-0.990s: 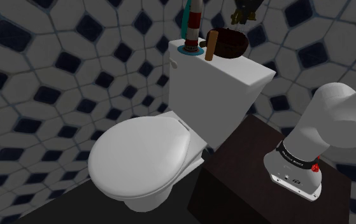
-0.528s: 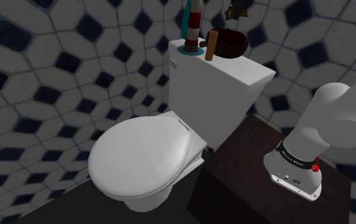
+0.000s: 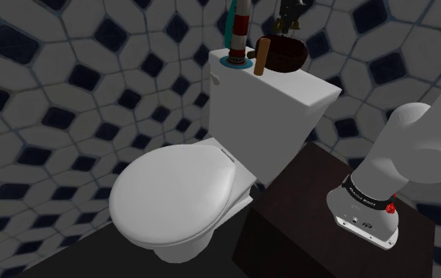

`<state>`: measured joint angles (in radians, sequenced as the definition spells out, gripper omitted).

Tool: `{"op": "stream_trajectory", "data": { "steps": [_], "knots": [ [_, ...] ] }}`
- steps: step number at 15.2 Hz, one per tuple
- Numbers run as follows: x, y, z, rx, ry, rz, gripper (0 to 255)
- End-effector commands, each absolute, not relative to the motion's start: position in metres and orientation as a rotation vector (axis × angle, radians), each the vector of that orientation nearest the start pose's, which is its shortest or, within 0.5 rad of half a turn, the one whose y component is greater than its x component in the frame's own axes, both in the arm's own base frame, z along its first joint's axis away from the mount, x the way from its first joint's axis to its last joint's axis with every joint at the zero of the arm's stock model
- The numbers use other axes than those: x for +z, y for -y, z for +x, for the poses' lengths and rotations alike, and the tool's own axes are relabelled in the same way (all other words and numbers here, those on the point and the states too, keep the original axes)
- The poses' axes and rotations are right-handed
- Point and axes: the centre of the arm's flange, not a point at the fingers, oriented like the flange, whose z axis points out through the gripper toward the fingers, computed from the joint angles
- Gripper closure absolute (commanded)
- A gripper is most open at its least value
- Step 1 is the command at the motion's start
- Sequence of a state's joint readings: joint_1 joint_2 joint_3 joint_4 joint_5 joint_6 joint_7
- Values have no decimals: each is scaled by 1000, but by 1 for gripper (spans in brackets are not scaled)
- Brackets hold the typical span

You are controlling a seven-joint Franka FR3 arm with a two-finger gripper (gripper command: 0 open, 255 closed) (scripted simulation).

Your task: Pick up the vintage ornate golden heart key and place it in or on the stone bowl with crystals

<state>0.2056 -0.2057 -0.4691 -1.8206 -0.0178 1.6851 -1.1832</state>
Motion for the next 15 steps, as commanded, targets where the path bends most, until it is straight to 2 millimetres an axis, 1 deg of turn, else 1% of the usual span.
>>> {"op": "stream_trajectory", "data": {
  "steps": [1, 4, 12, 13, 15],
  "knots": [
    [601, 155, 482, -134, 1394, -2786, 255],
    [583, 155, 482, -134, 1394, -2786, 255],
    [583, 155, 482, -134, 1394, -2786, 255],
    [583, 155, 482, -134, 1394, -2786, 0],
    [583, 155, 482, -134, 1393, -2786, 0]
  ]
}}
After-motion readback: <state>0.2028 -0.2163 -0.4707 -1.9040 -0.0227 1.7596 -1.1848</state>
